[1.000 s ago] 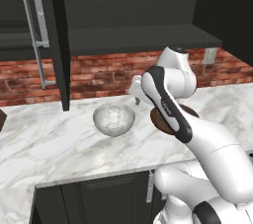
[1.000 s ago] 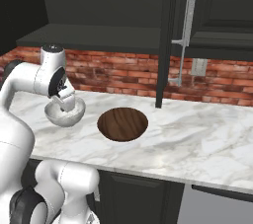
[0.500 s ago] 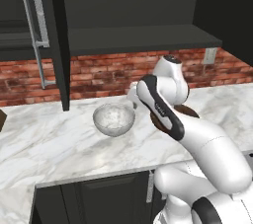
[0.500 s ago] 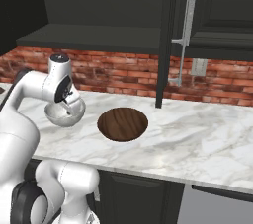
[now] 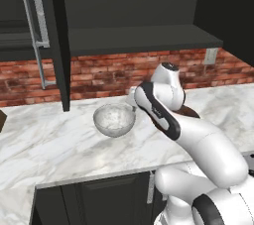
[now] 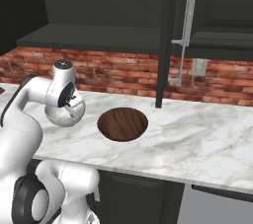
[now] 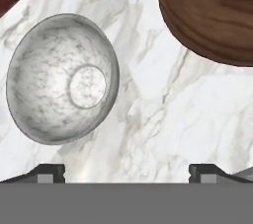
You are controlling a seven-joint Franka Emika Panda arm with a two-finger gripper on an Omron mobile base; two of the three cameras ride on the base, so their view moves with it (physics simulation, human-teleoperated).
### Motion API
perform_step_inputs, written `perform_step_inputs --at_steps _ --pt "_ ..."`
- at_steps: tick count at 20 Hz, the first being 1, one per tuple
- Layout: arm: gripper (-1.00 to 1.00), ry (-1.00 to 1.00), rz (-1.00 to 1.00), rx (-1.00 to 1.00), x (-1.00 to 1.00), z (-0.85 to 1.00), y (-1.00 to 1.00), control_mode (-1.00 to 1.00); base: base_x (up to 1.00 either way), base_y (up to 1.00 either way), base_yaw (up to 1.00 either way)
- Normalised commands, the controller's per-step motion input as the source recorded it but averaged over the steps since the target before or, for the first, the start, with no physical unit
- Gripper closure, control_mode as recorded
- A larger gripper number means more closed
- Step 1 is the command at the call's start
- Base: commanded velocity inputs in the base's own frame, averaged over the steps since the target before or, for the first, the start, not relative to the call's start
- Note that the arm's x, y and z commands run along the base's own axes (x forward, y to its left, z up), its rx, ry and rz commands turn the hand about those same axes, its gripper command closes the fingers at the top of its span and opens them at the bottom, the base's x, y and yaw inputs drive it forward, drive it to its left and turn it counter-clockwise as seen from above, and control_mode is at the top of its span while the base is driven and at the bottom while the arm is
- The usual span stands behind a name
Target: Open the cabinet. Pick the bowls from the counter and place them in the cabinet. Then close the cabinet.
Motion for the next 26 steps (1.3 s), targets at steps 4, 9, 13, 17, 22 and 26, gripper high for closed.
perform_step_inputs --at_steps 4,9,13,17,22,26 --pt "-1.00 -0.01 0.00 0.00 0.28 -0.24 0.00 -1.00 0.00 0.00 0.00" --pt "-1.00 -0.03 0.00 -0.01 0.30 -0.19 0.00 -1.00 0.00 0.00 0.00" --pt "-1.00 -0.02 0.00 0.00 0.36 -0.23 0.00 -1.00 0.00 0.00 0.00" --pt "-1.00 0.00 0.00 0.00 0.34 -0.29 0.00 -1.00 0.00 0.00 0.00" --pt "-1.00 0.00 0.00 -0.02 0.34 -0.28 0.00 -1.00 0.00 0.00 0.00" --pt "-1.00 0.00 0.00 -0.02 0.32 -0.25 0.01 -1.00 0.00 0.00 0.00"
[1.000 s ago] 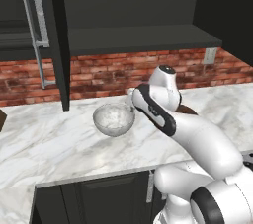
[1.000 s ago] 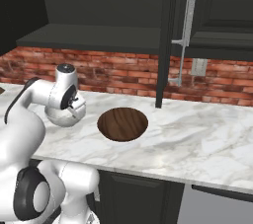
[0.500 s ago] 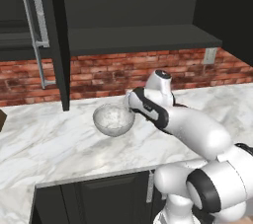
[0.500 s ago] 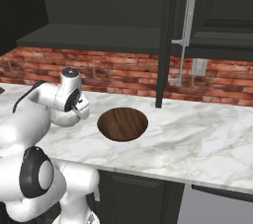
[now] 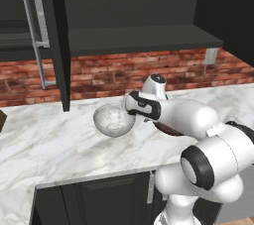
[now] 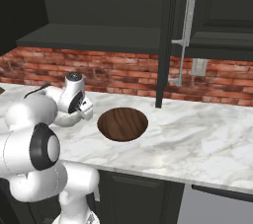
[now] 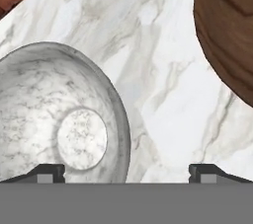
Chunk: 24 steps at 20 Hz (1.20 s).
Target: Open the cabinet. Pick the bowls from the counter and place them in the cabinet. Then close the cabinet.
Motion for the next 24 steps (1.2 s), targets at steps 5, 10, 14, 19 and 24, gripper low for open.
perform_step_inputs --at_steps 5,10,14,19,24 --pt "-1.00 0.00 0.00 0.00 0.30 -0.25 0.10 -1.00 0.00 0.00 0.00" --pt "-1.00 0.00 0.00 0.00 0.21 -0.32 0.19 -1.00 0.00 0.00 0.00" --pt "-1.00 0.00 0.00 0.00 0.15 -0.37 0.15 -1.00 0.00 0.00 0.00" --pt "1.00 0.00 0.00 0.00 0.04 -0.28 0.05 -1.00 0.00 0.00 0.00" --pt "1.00 -0.03 0.00 0.00 -0.12 -0.07 0.00 -1.00 0.00 0.00 0.00"
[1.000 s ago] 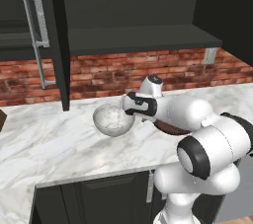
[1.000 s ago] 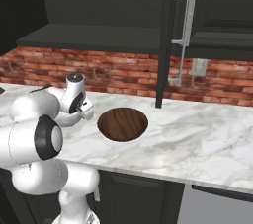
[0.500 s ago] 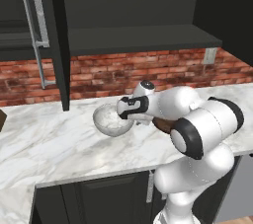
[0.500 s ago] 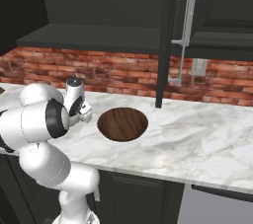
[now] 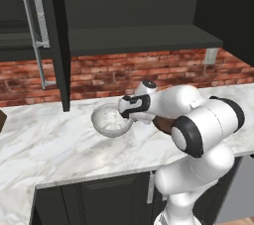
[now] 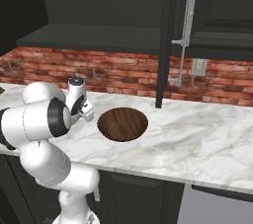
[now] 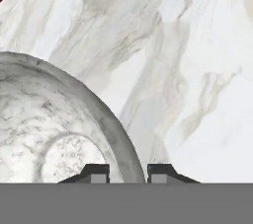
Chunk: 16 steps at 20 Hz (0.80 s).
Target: Open the cabinet. Pick the bowls from the counter and place them in the cabinet. Then close the cabinet.
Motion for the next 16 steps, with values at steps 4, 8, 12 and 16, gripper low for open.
perform_step_inputs --at_steps 4,8,12,16 --pt "1.00 -0.13 0.00 0.00 -0.28 0.00 0.00 -1.00 0.00 0.00 0.00" --pt "1.00 -0.07 0.00 0.00 -0.62 0.23 -0.15 -1.00 0.00 0.00 0.00" --pt "1.00 -0.08 -0.02 0.00 -0.71 0.79 -0.27 -1.00 0.00 0.00 0.00" --pt "1.00 -0.02 -0.05 0.00 -0.57 1.00 -0.32 -1.00 0.00 0.00 0.00"
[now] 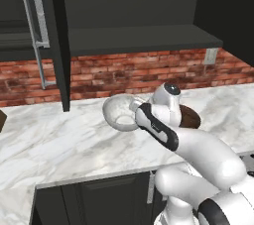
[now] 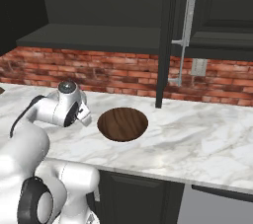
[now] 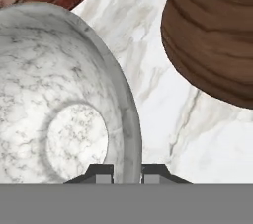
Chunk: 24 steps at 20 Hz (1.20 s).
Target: Open the cabinet. Pick the bowls from the counter and place them in the cabinet. Then close the cabinet.
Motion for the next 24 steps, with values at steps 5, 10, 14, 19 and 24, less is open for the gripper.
perform_step_inputs --at_steps 5,10,14,19,24 --pt "1.00 0.01 -0.09 0.00 -0.63 1.00 -0.26 -1.00 0.00 0.00 0.00" --pt "1.00 0.01 -0.09 0.00 -0.39 1.00 -0.12 -1.00 0.00 0.00 0.00" --pt "1.00 -0.12 -0.04 0.00 -0.01 0.91 0.00 -1.00 0.00 0.00 0.00" --pt "1.00 -0.22 0.00 0.01 0.00 0.90 0.00 -1.00 0.00 0.00 0.00" --pt "1.00 -0.25 0.00 0.02 0.22 0.63 0.00 -1.00 0.00 0.00 0.00"
